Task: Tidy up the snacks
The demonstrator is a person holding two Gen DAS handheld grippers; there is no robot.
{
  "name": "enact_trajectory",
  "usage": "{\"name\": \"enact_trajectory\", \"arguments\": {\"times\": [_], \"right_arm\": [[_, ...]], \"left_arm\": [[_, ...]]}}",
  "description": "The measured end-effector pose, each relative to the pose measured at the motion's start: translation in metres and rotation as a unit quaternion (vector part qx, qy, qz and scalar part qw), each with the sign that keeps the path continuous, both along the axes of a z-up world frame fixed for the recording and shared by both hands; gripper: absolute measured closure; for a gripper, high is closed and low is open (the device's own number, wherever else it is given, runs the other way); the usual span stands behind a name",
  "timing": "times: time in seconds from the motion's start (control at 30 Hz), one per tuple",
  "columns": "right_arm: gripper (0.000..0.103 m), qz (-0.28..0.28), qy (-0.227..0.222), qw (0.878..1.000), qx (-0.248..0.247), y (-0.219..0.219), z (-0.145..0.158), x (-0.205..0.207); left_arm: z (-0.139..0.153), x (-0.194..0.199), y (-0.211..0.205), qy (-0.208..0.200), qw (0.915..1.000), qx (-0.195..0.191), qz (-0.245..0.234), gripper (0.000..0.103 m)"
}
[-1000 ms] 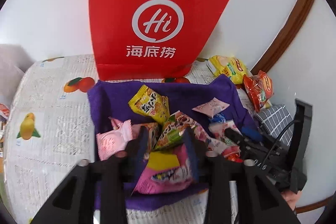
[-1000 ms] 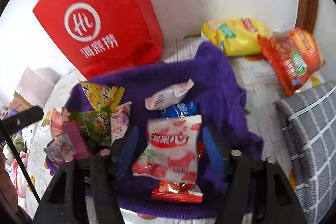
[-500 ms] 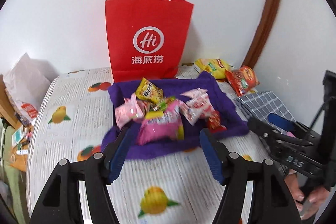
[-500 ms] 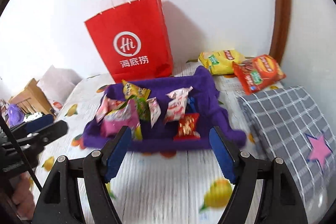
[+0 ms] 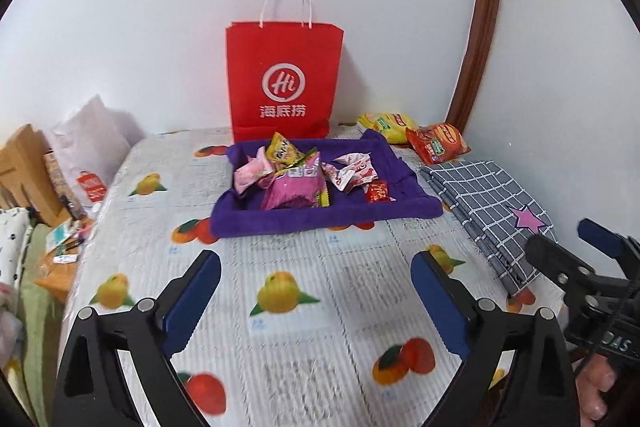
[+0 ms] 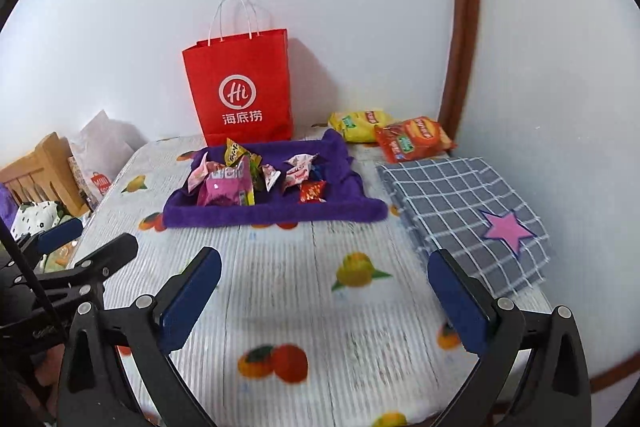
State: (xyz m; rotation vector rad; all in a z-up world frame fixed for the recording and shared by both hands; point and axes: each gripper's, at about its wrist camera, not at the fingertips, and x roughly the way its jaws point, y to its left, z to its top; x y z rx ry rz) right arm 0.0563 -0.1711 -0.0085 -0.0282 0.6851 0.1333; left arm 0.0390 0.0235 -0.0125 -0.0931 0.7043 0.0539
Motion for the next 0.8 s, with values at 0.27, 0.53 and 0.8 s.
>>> {"name": "enact_trajectory", "arguments": {"times": [0.27,0.53,0.8], "right_arm": [[0.001,-0.006,0.016,0.999,0.031,-0.020,-0.001,-0.045],[0.001,-0.021,0.012,0.999,0.023,-0.021,0.000,-0.054],[0.001,-0.024,0.007,0.999,0.024,-0.022,0.002,-0.059]], "left_arm": [[0.013,-0.041,-0.016,-0.021,0.9997,0.015,0.004,0.006],[0.023,-0.055,-0.024,-0.035,0.9993,0.012,0.001,0.006],[0.027,-0.058,-0.025,-0.038,0.9992,0.005,0.003,0.006]]}}
